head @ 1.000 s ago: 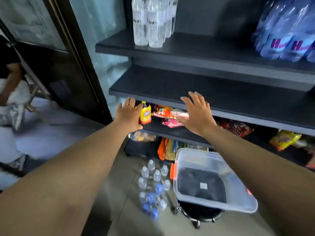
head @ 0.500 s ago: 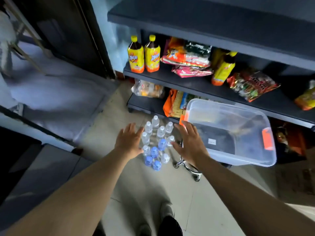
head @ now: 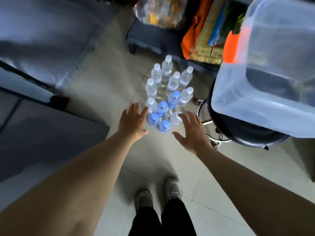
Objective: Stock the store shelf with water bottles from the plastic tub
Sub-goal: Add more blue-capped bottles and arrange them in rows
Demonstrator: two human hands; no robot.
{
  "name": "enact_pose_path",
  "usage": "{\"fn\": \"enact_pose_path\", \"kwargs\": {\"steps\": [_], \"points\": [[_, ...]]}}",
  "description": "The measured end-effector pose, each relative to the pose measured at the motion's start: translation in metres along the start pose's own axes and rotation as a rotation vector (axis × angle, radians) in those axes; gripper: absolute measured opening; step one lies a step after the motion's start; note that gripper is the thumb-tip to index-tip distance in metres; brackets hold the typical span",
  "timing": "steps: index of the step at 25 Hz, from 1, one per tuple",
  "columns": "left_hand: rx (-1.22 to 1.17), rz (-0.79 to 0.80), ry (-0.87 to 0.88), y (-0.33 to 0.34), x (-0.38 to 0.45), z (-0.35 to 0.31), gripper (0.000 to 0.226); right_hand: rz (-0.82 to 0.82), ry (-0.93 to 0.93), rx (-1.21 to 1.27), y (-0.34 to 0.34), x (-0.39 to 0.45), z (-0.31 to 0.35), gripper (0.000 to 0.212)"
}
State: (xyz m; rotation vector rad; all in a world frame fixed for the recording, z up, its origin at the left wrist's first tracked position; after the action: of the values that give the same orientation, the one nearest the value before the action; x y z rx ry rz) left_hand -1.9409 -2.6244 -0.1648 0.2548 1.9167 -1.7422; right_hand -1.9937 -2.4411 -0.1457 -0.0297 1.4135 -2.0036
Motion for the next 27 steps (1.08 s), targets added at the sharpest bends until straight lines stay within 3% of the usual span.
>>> {"fn": "enact_pose_path", "kwargs": {"steps": [5, 9, 13, 19, 23, 27], "points": [[-0.101, 0.09, -0.019, 0.115, 0.057, 0.008, 0.094, 0.109, 0.053, 0.077, 0.118, 0.037, -0.059, 0.069], [-0.504, -0.074, -0.071, 0.159, 0.099, 0.013, 0.081, 0.09, 0.142, 0.294, 0.172, 0.061, -0.082, 0.073], [-0.722, -0.169, -0.056, 0.182, 0.136, 0.013, 0.065, 0.036, 0.207, 0.501, 0.206, 0.095, -0.088, 0.068], [-1.107, -0.181, -0.043, 0.197, 0.167, 0.004, 0.054, -0.022, 0.254, 0.662, 0.223, 0.126, -0.1, 0.042], [-1.041, -0.235, -0.037, 0.195, 0.163, 0.01, 0.043, -0.018, 0.265, 0.754, 0.219, 0.129, -0.101, 0.032], [-1.157, -0.277, -0.146, 0.181, 0.127, 0.022, 0.043, -0.035, 0.287, 0.821, 0.189, 0.106, -0.1, 0.031]]}}
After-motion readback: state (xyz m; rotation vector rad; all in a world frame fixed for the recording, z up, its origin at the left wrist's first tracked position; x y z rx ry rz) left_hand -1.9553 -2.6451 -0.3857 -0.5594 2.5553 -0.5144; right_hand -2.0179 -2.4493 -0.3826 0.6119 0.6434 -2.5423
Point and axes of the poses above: each hand's wrist, its own x-axis towards the middle knuckle, its own y-axis out of the palm, z = x × y, the point moved 8 cm from there along x, towards the middle knuckle
